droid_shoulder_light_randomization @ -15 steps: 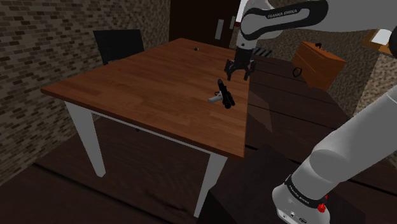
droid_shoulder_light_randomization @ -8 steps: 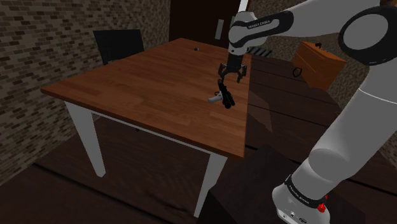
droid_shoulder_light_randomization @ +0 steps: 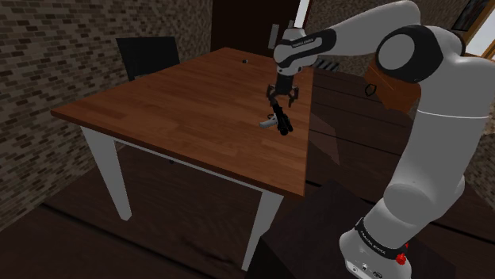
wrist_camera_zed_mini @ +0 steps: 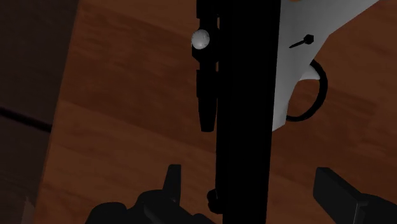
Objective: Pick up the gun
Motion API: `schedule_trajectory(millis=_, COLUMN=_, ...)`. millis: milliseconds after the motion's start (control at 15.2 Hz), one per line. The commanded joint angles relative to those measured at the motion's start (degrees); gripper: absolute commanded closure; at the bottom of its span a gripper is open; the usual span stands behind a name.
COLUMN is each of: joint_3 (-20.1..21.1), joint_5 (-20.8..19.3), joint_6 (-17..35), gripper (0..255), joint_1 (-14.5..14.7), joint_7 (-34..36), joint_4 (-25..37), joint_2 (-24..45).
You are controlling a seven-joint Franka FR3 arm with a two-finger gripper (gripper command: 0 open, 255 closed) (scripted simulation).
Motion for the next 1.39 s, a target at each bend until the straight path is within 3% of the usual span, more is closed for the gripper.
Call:
schedule_trajectory(millis=0, joint_3=0.0, joint_5=0.1, joint_6=1.1, gripper=0, joint_1=-0.1, joint_7=0.1, joint_4=-0.3, joint_2=0.8)
schedule_trajectory(millis=396, joint_3=0.0, joint_5=0.1, joint_6=4.1, gripper=0, joint_1=-0.1, joint_7=0.2, joint_4=-2.0, joint_2=2.1)
schedule_trajectory(millis=462, joint_3=0.0, joint_5=0.2, joint_6=4.1, gripper=255, joint_1=-0.2, joint_7=0.1, joint_4=-1.8, joint_2=2.3)
schedule_trajectory(millis=1056, joint_3=0.0, joint_5=0.1, joint_6=4.1, gripper=255, joint_1=-0.1, joint_7=0.2, joint_4=-2.0, joint_2=2.1)
schedule_trajectory(millis=1320, joint_3=0.0, joint_5=0.1, joint_6=1.5, gripper=255, joint_1=-0.1, joint_7=0.1, joint_4=-0.5, joint_2=1.0)
